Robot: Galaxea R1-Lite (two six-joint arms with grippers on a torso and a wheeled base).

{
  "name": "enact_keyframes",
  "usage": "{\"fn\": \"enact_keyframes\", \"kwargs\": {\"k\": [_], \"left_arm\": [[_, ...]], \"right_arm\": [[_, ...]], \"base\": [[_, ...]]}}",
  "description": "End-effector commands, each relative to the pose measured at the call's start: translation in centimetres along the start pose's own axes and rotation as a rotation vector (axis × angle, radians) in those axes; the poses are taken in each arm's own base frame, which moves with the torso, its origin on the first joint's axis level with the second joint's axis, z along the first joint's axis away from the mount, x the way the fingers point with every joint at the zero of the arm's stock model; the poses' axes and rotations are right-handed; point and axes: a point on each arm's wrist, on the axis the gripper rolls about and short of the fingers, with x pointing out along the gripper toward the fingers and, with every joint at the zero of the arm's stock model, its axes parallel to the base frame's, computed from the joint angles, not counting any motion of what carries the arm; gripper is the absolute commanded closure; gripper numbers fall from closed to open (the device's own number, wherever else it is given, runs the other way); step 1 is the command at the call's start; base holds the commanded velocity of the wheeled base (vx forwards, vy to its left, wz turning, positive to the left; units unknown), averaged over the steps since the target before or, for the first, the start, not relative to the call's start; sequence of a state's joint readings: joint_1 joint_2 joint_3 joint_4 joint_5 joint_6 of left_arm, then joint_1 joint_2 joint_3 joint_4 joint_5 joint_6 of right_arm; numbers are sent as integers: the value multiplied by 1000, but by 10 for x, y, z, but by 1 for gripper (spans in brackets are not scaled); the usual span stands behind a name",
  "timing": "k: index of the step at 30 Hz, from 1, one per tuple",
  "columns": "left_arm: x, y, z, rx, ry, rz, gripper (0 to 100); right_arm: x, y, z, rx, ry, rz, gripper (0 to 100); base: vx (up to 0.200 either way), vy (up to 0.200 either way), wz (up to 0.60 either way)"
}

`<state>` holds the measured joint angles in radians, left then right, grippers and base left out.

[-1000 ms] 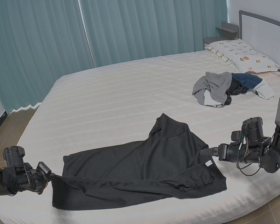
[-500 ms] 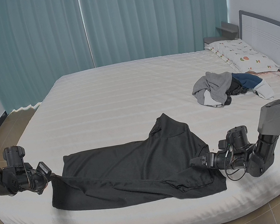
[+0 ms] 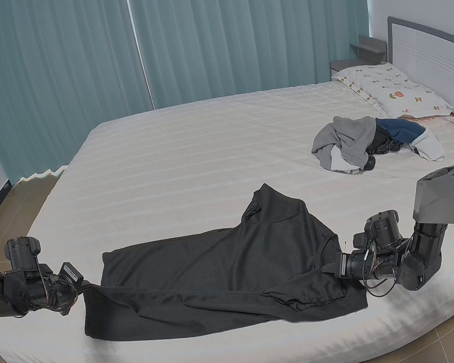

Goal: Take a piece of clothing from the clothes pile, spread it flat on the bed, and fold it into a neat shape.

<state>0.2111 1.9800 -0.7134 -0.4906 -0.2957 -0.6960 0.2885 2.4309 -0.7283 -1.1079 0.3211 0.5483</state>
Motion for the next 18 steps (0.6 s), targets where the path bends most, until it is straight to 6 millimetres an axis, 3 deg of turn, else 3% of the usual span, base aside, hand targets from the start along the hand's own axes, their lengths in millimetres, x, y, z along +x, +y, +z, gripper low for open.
{"fn": "enact_keyframes", "kwargs": {"k": [1, 8, 12, 18], "left_arm": [[0, 1, -1, -2, 2, 2, 100], [-3, 3, -4, 11, 8, 9, 100], [-15, 5, -10, 77, -3, 25, 100], [-27, 4, -14, 124, -44, 60, 100]], "right_arm": [[-6, 3, 3, -1, -11, 5, 100], [-29, 14, 14, -6, -49, 21, 100], [-61, 27, 15, -16, -74, 47, 100], [-91, 33, 12, -24, -112, 60, 100]], "base": [[0, 0, 0], [0, 0, 0], [0, 0, 0], [0, 0, 0]]}}
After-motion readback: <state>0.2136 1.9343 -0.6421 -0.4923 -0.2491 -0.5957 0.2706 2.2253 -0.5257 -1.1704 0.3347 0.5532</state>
